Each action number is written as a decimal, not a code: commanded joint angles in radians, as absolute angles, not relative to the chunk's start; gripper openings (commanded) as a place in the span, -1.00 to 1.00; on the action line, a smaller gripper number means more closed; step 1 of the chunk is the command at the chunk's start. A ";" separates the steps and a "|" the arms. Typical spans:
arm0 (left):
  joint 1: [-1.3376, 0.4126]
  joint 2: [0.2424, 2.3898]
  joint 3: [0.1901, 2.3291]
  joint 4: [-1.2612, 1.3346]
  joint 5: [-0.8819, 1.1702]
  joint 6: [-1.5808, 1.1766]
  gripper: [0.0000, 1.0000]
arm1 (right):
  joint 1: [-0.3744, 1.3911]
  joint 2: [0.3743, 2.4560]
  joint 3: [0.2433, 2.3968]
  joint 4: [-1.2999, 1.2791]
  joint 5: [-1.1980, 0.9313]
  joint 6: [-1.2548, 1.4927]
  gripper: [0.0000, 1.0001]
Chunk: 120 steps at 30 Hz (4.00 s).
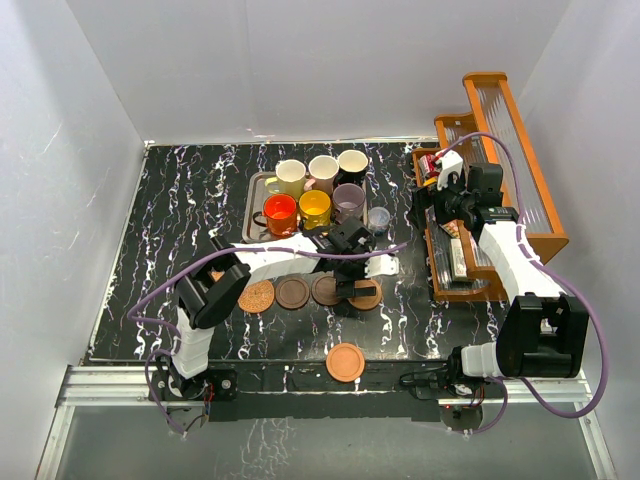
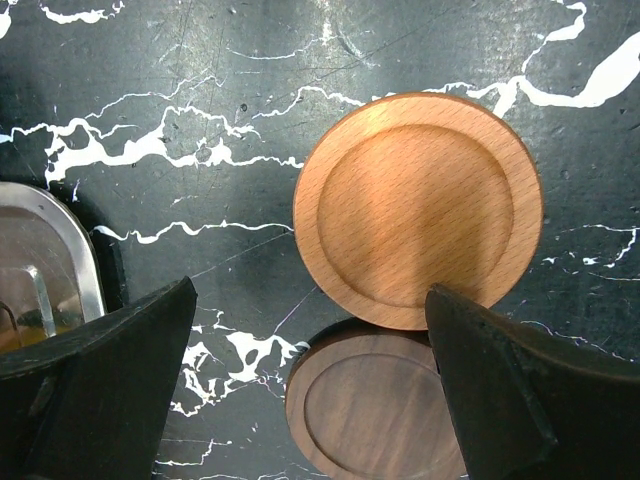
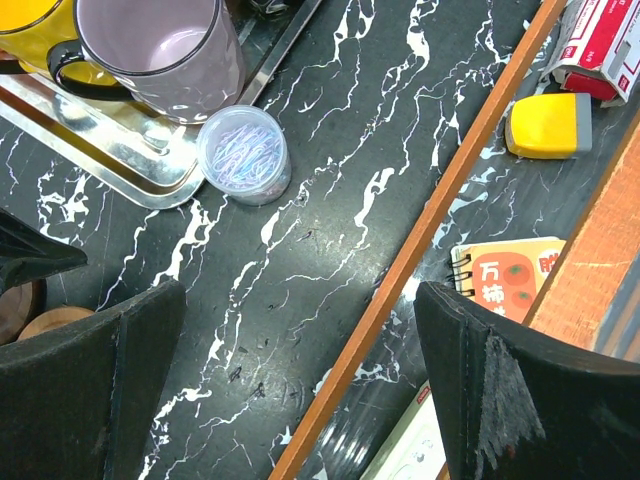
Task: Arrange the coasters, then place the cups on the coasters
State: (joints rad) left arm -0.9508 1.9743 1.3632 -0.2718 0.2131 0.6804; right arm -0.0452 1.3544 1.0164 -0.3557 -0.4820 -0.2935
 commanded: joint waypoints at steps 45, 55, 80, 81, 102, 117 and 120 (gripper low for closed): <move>-1.219 1.926 1.309 -0.447 0.286 0.874 0.97 | -0.109 1.319 1.013 -0.319 -0.526 -0.288 0.97; -1.187 1.999 1.384 -0.315 0.173 0.762 0.97 | -0.110 1.316 1.014 -0.320 -0.532 -0.287 0.97; -1.074 2.257 1.758 -0.245 0.102 0.529 0.97 | -0.124 1.257 1.021 -0.299 -0.506 -0.222 0.97; -1.073 2.265 1.769 -0.248 0.101 0.528 0.97 | -0.124 1.258 1.022 -0.299 -0.505 -0.222 0.97; -1.025 2.303 1.821 -0.244 0.068 0.482 0.97 | -0.128 1.259 1.022 -0.302 -0.508 -0.222 0.97; -1.025 2.291 1.833 -0.265 0.075 0.488 0.97 | -0.130 1.261 1.022 -0.301 -0.513 -0.224 0.97; -1.025 2.284 1.846 -0.285 0.094 0.487 0.97 | -0.131 1.261 1.022 -0.302 -0.514 -0.222 0.97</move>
